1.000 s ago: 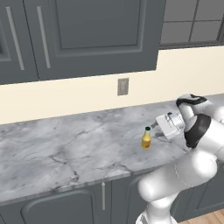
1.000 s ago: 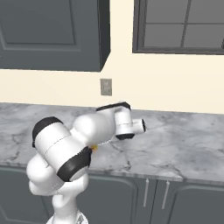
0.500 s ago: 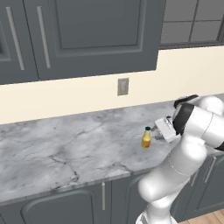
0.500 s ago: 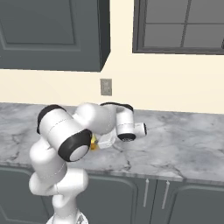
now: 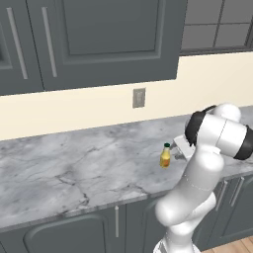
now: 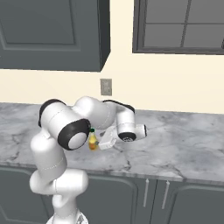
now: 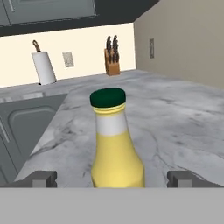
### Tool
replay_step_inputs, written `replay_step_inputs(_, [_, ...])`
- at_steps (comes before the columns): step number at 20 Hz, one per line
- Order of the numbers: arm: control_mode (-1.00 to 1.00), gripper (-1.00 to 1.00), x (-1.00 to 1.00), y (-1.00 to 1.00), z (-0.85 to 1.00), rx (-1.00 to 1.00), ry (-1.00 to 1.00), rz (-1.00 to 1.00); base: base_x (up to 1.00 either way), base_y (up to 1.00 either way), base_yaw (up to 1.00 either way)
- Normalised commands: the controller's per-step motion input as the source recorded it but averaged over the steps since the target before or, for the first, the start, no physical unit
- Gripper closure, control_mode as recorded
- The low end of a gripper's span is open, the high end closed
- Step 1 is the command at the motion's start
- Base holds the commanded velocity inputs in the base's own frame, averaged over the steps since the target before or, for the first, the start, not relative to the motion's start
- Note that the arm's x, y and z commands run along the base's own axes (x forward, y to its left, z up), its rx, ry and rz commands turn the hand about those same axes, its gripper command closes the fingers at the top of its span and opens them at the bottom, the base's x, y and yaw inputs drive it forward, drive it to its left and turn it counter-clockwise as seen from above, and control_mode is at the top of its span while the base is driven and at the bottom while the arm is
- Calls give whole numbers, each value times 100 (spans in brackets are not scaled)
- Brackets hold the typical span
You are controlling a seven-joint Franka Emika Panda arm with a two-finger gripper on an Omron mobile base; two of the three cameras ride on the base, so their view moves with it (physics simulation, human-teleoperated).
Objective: Place the condiment bottle and mustard from the counter to the top shelf of the fridge. If the existing items in the fridge are on the top shelf, move them to other shelves.
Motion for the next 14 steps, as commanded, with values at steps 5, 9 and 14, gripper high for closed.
replay_step_inputs(5, [-100, -100, 0, 20, 0, 0, 0, 0, 0, 0, 0])
replay_step_inputs(9, [-100, -100, 0, 19, 0, 0, 0, 0, 0, 0, 0])
replay_step_inputs(14, [-100, -100, 0, 19, 0, 0, 0, 0, 0, 0, 0])
